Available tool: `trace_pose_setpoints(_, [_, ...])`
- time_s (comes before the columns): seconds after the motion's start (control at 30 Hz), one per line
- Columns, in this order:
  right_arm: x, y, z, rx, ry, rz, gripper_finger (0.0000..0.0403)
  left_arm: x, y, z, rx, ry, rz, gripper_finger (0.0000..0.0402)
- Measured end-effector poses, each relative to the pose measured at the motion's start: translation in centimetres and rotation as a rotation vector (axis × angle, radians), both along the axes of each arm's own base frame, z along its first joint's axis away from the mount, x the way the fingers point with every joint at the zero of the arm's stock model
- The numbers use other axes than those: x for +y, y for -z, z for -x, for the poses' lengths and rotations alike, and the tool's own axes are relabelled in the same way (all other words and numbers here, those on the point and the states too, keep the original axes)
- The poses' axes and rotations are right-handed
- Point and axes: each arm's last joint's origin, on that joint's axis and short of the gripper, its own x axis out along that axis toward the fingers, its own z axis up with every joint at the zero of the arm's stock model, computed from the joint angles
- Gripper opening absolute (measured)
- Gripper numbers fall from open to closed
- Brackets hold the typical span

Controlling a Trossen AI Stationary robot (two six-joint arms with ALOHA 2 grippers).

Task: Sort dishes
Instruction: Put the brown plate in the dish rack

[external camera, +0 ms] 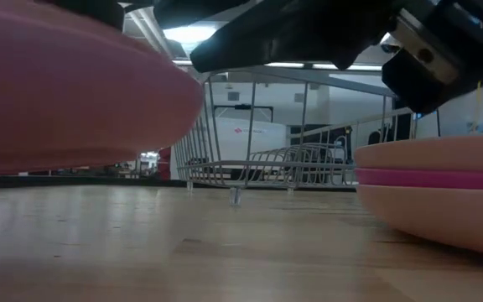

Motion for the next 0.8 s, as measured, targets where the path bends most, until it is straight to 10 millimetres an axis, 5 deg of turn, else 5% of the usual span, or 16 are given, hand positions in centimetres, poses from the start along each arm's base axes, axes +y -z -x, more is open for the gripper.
trace_pose_setpoints(0.6, [0.11,0.04,0.04,0.021,-0.043,-0.031,0.0136,-0.49,-0.52,-0.85,-0.103,0.002,0.059,0.0008])
trace_pose_setpoints(0.8, [-0.73,0.14,-0.46,0.072,-0.031,-0.136,0.009,-0.56,-0.56,-0.91,-0.105,0.007,0.076,0.0005])
